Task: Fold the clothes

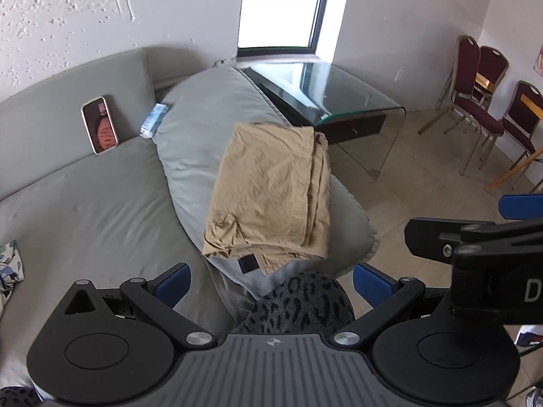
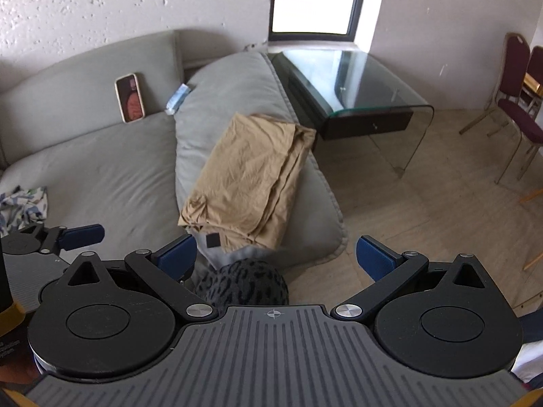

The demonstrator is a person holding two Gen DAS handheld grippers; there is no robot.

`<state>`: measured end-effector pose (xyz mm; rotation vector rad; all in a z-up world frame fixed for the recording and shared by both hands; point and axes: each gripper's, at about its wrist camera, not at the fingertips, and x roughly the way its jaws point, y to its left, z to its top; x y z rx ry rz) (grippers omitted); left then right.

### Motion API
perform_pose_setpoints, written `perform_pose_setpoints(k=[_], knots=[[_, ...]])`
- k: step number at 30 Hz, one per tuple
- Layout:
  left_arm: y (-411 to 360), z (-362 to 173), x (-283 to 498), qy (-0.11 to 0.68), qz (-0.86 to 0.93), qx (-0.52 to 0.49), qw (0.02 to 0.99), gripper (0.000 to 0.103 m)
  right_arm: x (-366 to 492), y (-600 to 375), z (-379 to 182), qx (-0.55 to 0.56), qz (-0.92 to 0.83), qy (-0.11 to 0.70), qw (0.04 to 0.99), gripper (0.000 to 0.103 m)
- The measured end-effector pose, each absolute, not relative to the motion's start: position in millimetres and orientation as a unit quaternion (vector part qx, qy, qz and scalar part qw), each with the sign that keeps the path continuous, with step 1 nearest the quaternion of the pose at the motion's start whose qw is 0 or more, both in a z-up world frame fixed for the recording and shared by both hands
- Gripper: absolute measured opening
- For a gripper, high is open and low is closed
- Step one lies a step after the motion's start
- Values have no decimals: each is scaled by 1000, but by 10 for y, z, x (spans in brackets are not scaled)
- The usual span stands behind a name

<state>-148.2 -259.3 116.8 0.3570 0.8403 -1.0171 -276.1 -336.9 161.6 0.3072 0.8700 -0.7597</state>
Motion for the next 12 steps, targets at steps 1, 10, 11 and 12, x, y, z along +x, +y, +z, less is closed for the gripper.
perform_pose_setpoints(k=[1, 10, 11, 12], knots=[[-2607, 1153, -1481, 392, -469, 166, 774, 102, -2770, -3380, 1601, 147, -357, 411, 826, 103], [-2672, 1085, -1464, 397, -467, 162, 773, 102, -2819, -3465, 1503, 165, -359, 412, 821, 103], [-2669, 1088, -1459, 396, -469, 157, 774, 102, -2818, -3470, 1495, 166, -359, 413, 821, 103], [-2669, 1088, -1450, 398, -469, 153, 774, 102, -2815, -3474, 1487, 166, -359, 413, 820, 103]])
